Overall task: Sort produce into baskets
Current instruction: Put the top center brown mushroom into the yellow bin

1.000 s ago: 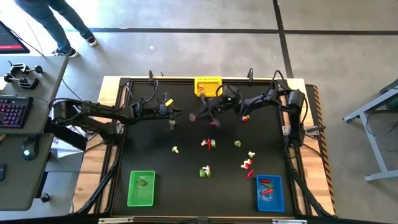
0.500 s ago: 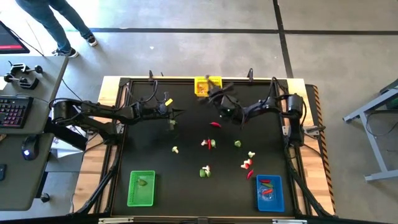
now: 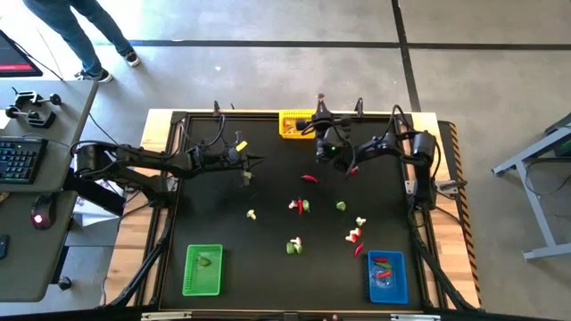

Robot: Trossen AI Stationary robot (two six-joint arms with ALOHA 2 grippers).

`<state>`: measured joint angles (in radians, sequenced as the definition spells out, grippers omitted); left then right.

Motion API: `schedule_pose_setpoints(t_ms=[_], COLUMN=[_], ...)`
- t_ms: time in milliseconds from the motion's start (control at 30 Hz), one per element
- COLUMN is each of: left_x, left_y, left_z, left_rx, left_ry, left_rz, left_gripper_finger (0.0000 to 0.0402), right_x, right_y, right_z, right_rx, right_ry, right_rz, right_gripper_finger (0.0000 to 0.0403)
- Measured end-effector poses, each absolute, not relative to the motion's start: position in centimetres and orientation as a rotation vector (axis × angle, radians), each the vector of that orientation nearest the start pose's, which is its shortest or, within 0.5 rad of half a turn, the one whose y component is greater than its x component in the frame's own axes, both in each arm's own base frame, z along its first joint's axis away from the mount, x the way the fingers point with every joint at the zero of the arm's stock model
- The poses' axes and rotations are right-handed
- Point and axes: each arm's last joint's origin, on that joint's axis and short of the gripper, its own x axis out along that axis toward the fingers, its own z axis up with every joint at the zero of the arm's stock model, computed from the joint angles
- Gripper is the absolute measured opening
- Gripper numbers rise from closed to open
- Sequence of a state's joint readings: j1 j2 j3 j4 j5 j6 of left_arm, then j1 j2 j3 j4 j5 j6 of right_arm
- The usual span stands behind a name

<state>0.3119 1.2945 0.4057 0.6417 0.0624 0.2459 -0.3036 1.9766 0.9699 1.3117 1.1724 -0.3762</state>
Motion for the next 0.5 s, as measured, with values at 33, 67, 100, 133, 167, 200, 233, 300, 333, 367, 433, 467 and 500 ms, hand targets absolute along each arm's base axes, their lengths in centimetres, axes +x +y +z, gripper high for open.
schedule_pose_setpoints(t_ms=[33,67,100,133,167,200,233,300,333,367,433,467,500], left_x=[23.2,23.2,23.2,23.2,23.2,23.2,23.2,23.2,23.2,23.2,23.2,23.2,23.2], left_y=[7.3,7.3,7.3,7.3,7.3,7.3,7.3,7.3,7.3,7.3,7.3,7.3,7.3], left_z=[18.1,18.1,18.1,18.1,18.1,18.1,18.1,18.1,18.1,18.1,18.1,18.1,18.1], left_rx=[0.197,0.198,0.2,0.2,0.2,0.2,0.2,0.2,0.2,0.2,0.208,0.208,0.208], left_ry=[0.273,0.273,0.273,0.273,0.273,0.273,0.273,0.273,0.273,0.273,0.274,0.273,0.273], left_rz=[0.217,0.217,0.216,0.216,0.216,0.216,0.216,0.216,0.216,0.216,0.215,0.215,0.215], left_gripper_finger=[0.0005,0.0005,0.0005,0.0005,0.0005,0.0005,0.0005,0.0005,0.0005,0.0005,0.0005,0.0005,0.0005], right_x=[35.5,35.5,35.5,35.5,35.6,35.6,35.7,36.0,36.2,36.4,36.6,36.8,36.9], right_y=[-14.0,-14.1,-14.1,-14.1,-14.1,-14.1,-14.1,-13.9,-13.9,-13.8,-13.8,-14.0,-14.3], right_z=[19.5,19.5,19.5,19.4,19.4,19.3,19.1,18.4,17.9,17.3,15.9,15.3,15.0], right_rx=[-0.169,-0.182,-0.193,-0.207,-0.225,-0.247,-0.276,-0.325,-0.339,-0.341,-0.29,-0.232,-0.166], right_ry=[-0.018,-0.006,0.005,0.019,0.037,0.059,0.092,0.168,0.211,0.251,0.332,0.371,0.407], right_rz=[-1.497,-1.497,-1.498,-1.498,-1.494,-1.479,-1.461,-1.403,-1.362,-1.31,-1.167,-1.1,-1.041], right_gripper_finger=[0.0,0.0,0.0,0.0,0.0,0.0,0.0,0.0,0.0,0.0,0.0,0.0,0.0])
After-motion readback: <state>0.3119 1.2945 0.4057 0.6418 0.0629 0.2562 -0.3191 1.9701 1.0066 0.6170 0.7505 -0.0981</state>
